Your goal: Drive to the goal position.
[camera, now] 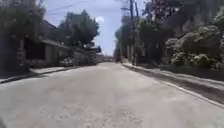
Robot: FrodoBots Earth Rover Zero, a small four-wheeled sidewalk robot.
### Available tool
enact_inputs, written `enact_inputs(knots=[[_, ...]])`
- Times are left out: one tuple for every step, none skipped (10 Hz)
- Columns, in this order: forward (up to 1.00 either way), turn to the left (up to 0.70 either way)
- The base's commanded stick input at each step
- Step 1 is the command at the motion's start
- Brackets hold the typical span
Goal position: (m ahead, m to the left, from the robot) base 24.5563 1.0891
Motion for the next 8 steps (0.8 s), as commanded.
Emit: enact_inputs(knots=[[1.00, 0.04], [1.00, 0.04], [1.00, 0.04], [1.00, 0.04], [1.00, 0.04], [1.00, 0.04], [1.00, 0.04], [1.00, 0.04]])
